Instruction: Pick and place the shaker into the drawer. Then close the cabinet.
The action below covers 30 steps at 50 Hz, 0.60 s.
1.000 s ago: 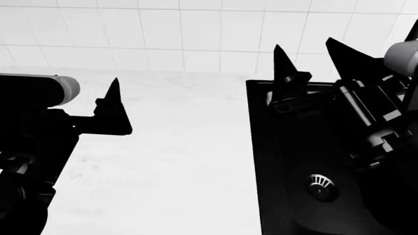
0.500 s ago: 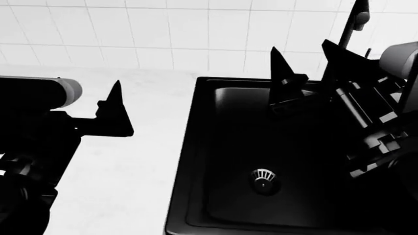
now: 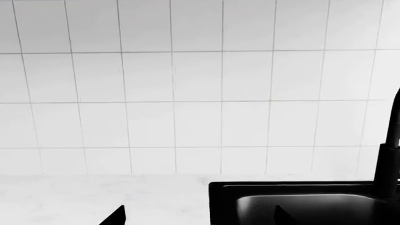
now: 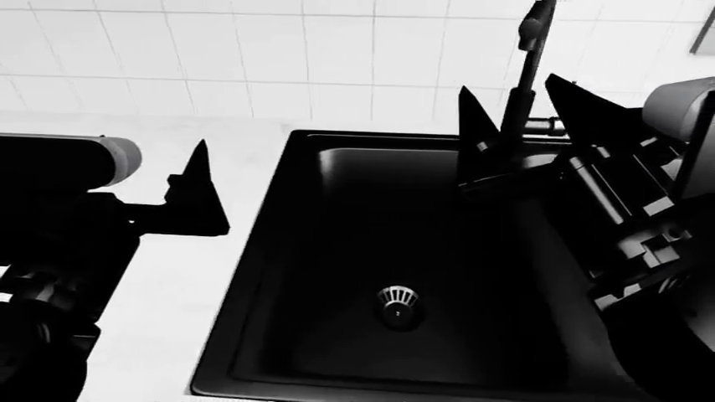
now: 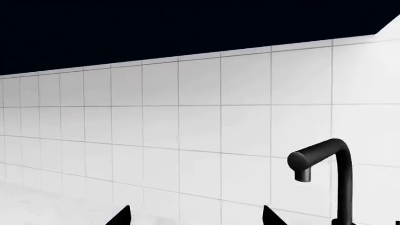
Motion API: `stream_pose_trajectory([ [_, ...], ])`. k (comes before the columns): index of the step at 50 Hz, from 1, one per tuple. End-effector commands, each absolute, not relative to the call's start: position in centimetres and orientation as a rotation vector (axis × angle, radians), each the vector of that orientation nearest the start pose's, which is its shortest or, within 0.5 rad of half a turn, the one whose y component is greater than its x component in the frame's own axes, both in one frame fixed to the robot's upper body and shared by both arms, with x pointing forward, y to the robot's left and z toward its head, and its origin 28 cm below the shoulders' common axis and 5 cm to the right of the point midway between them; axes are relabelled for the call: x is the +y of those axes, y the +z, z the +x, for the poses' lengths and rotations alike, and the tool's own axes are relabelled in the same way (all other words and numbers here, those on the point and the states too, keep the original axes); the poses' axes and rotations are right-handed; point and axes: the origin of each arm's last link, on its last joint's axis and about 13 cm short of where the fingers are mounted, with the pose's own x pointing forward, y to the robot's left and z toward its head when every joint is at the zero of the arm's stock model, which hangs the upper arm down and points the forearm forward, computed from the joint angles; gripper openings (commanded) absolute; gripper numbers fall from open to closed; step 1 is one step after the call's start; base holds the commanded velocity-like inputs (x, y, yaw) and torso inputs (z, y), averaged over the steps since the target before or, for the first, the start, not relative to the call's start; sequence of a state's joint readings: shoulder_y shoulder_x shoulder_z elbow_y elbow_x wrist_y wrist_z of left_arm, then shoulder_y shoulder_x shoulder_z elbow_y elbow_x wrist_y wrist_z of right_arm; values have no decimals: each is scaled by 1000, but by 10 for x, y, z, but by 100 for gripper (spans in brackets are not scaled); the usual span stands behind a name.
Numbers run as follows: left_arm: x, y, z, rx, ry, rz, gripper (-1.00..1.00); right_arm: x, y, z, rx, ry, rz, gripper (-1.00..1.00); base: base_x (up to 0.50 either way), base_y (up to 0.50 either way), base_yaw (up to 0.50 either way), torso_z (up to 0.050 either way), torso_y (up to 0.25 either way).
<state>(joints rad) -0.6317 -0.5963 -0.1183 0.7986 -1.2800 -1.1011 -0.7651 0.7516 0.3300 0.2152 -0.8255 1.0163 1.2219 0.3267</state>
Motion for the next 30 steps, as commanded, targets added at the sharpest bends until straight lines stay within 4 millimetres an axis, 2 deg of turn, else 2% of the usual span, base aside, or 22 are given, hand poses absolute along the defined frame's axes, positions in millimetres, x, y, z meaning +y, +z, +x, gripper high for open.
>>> stream_pose_trajectory([
  [1,244,244,200,-136,-64,8,100,-121,264,215,-318,327,61,100,11,-500,0,0,0],
  [21,243,241,199,-130,-66,5,100,-121,262,215,-322,326,61,100,50,-495,0,0,0],
  [30,244,242,199,-130,-64,4,100,-121,262,215,-314,313,63,100,2,0,0,0,0],
])
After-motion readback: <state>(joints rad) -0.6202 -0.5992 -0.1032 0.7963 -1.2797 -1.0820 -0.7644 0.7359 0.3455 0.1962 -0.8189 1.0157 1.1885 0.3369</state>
